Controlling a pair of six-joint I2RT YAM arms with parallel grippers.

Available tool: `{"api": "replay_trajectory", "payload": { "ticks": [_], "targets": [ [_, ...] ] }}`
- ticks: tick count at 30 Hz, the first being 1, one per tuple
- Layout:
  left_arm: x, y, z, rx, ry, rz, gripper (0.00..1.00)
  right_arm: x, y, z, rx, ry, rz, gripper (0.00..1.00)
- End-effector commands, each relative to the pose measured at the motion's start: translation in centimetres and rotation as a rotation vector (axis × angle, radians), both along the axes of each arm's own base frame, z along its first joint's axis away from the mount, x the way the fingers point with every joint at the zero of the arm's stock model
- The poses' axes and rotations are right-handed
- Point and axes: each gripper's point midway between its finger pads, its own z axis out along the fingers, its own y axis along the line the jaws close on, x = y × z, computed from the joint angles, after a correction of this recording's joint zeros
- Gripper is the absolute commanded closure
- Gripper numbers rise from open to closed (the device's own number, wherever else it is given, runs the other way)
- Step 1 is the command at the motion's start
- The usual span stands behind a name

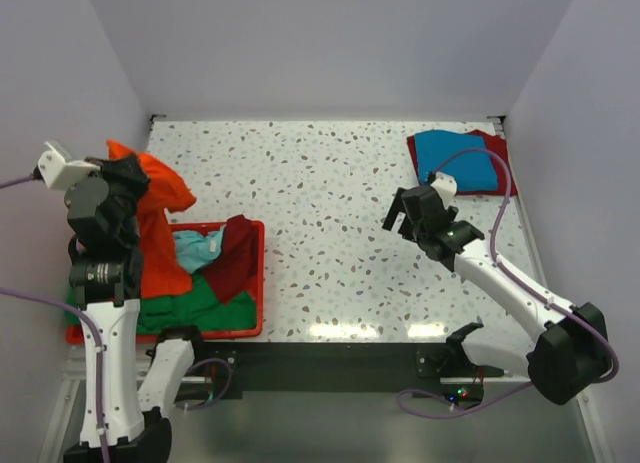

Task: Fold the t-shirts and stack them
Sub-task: Grab the tshirt from the pile, then move the tshirt to the center of the board

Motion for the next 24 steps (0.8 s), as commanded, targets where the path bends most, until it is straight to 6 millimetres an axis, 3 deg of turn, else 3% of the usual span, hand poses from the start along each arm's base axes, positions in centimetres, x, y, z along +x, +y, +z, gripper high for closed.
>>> {"api": "replay_trajectory", "payload": {
  "ticks": [1, 2, 3, 4, 5, 6, 7, 8, 10, 14, 16, 19, 20, 22, 23, 24],
  "targets": [
    [4.4, -7.5, 10.4, 0.177, -0.297, -0.468, 1.00, 1.1, 0.3, 2.1, 0.025, -0.059, -0.004, 0.01],
    [5.1, -8.8, 11.1, 0.160, -0.309, -0.537, 1.00, 0.9, 0.2, 2.4, 0.026, -0.067, -0.006, 0.01],
    [4.8, -10.6, 13.8, 0.178, -0.359, -0.630, 1.00, 0.9, 0.0, 2.4, 0.024, -0.070, -0.008, 0.01],
    [6.6, -11.5, 13.8, 0.181, -0.343, -0.668, 1.00, 0.8, -0.1, 2.6, 0.019, -0.076, -0.012, 0.01],
    [6.7, -14.5, 14.7, 0.192, -0.361, -0.754, 1.00, 0.7, -0.3, 2.8, 0.018, -0.082, -0.016, 0.01],
    [5.9, -15.6, 18.3, 0.234, -0.431, -0.768, 1.00, 0.7, -0.4, 2.9, 0.014, -0.083, -0.014, 0.01],
    [7.2, -18.7, 18.4, 0.244, -0.428, -0.851, 1.00, 0.6, -0.6, 3.0, 0.012, -0.089, -0.022, 0.01],
    [7.4, -20.2, 19.4, 0.245, -0.451, -0.904, 1.00, 0.4, -0.7, 3.0, 0.009, -0.086, -0.025, 0.01],
    [7.5, -23.4, 23.1, 0.217, -0.545, -1.004, 1.00, 0.3, -1.0, 3.5, 0.010, -0.100, -0.033, 0.01],
    [5.9, -27.1, 27.7, 0.170, -0.707, -1.156, 1.00, -0.5, -1.8, 4.1, 0.009, -0.115, -0.059, 0.01],
    [5.9, -28.2, 27.7, 0.140, -0.721, -1.186, 1.00, -1.2, -2.5, 4.4, 0.003, -0.122, -0.074, 0.01],
    [7.5, -29.1, 23.8, 0.098, -0.621, -1.210, 1.00, -1.9, -3.4, 4.7, -0.003, -0.135, -0.098, 0.01],
    [8.9, -29.6, 19.4, 0.061, -0.496, -1.219, 0.85, -2.2, -3.6, 4.7, -0.012, -0.131, -0.100, 0.01],
    [10.2, -30.1, 13.1, 0.031, -0.324, -1.227, 0.65, -2.5, -3.9, 4.9, -0.016, -0.132, -0.102, 0.01],
    [11.7, -29.9, 6.6, 0.005, -0.164, -1.190, 0.47, -2.7, -4.0, 4.7, -0.026, -0.125, -0.101, 0.01],
    [11.8, -29.1, 1.9, -0.010, -0.011, -1.147, 0.42, -2.8, -4.1, 4.4, -0.032, -0.117, -0.102, 0.01]
  ]
}}
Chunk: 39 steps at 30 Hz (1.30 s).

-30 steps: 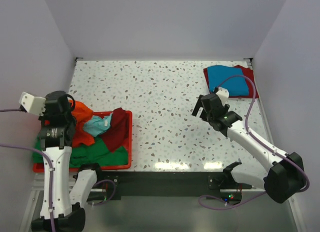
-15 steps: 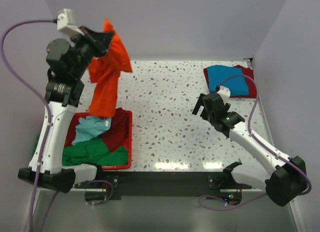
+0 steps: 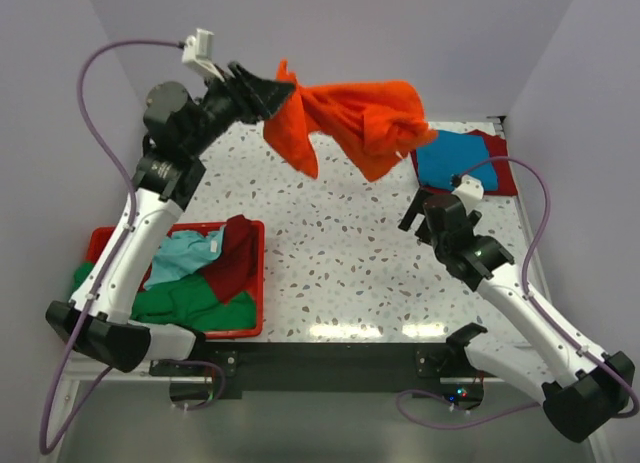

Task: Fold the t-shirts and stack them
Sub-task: Move the tshirt to the center of the board, then flatten the tshirt out

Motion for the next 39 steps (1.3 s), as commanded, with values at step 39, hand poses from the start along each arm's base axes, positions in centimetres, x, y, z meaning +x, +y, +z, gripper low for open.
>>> {"api": "replay_trajectory", "payload": {
  "ticks": [39],
  "targets": [
    [1.2, -4.0, -42.0, 0.870, 0.743, 0.183, 0.37, 3.9, 4.0, -11.0, 0.196, 0.292, 0.123, 0.37]
  ]
}}
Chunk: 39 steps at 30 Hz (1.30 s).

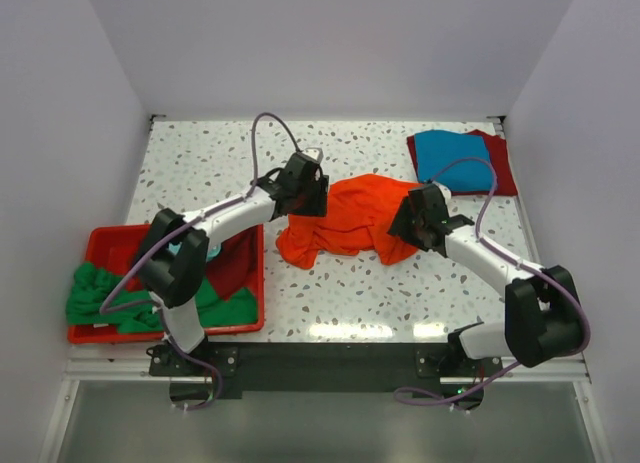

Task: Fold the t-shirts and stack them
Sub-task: Flatten the tshirt out

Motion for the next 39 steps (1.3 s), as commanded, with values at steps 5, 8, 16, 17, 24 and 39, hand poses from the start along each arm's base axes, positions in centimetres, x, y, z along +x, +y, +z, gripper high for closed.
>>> {"api": "replay_trajectory", "payload": {
  "ticks": [5, 8, 16, 17, 24, 39],
  "targets": [
    [0.0, 0.1, -1.2, 0.167, -0.014, -0.027, 0.44, 1.0, 1.5, 1.1, 0.079, -0.046, 0.031, 0.39],
    [-0.4, 0.6, -2.1, 0.217, 0.005, -0.013, 0.46, 1.3, 1.8, 1.1, 0.088, -0.042, 0.043, 0.40],
    [0.2, 0.1, -2.6, 0.221, -0.018, -0.020, 0.46, 1.1, 2.3, 0.8, 0.110, -0.030, 0.058, 0.42],
    [0.2, 0.1, -3.0, 0.233, -0.013, -0.025, 0.46, 1.0, 2.3, 0.8, 0.112, -0.029, 0.057, 0.43],
    [0.6, 0.0, -4.1, 0.259, -0.008, -0.038, 0.53, 0.7, 2.3, 0.6, 0.113, -0.027, 0.061, 0.44],
    [1.3, 0.6, -1.4, 0.269, -0.066, 0.011, 0.87, 1.6, 3.3, 1.0, 0.129, -0.033, 0.108, 0.64]
  ]
}}
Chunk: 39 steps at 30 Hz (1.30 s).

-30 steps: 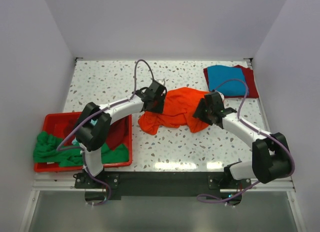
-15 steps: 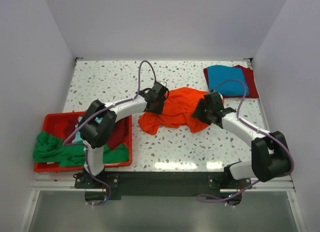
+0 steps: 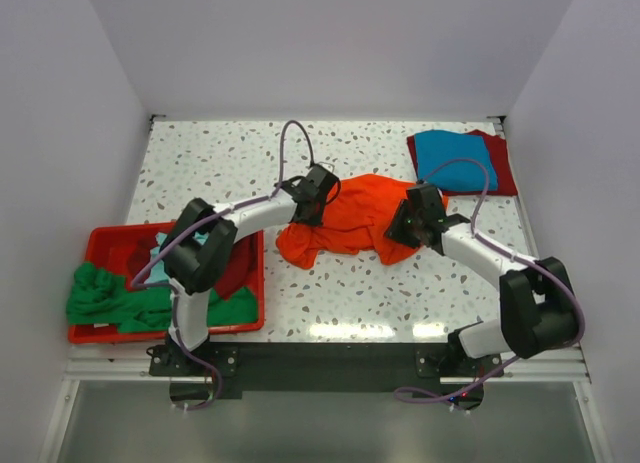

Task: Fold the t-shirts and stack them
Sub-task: Flatten the tshirt out

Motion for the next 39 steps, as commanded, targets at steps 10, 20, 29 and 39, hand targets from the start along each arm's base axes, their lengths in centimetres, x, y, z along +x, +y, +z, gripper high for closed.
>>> {"api": "replay_trajectory", "payload": {
  "ticks": [10, 20, 29, 39],
  "targets": [
    [0.7, 0.9, 8.3, -0.062, -0.166, 0.046, 0.87, 2.0, -1.9, 1.4, -0.072, -0.039, -0.043, 0.58],
    [-1.0, 2.1, 7.4, -0.065, -0.135, 0.073, 0.87, 2.7, -1.6, -0.4, -0.041, -0.009, -0.007, 0.55],
    [-1.9, 3.7, 8.5, -0.052, -0.162, 0.106, 0.87, 3.8, -1.0, -0.7, -0.042, -0.027, 0.030, 0.60],
    [-3.3, 5.3, 8.9, -0.052, -0.167, 0.138, 0.87, 5.2, -1.6, 0.3, -0.102, -0.044, 0.040, 0.59]
  ]
}}
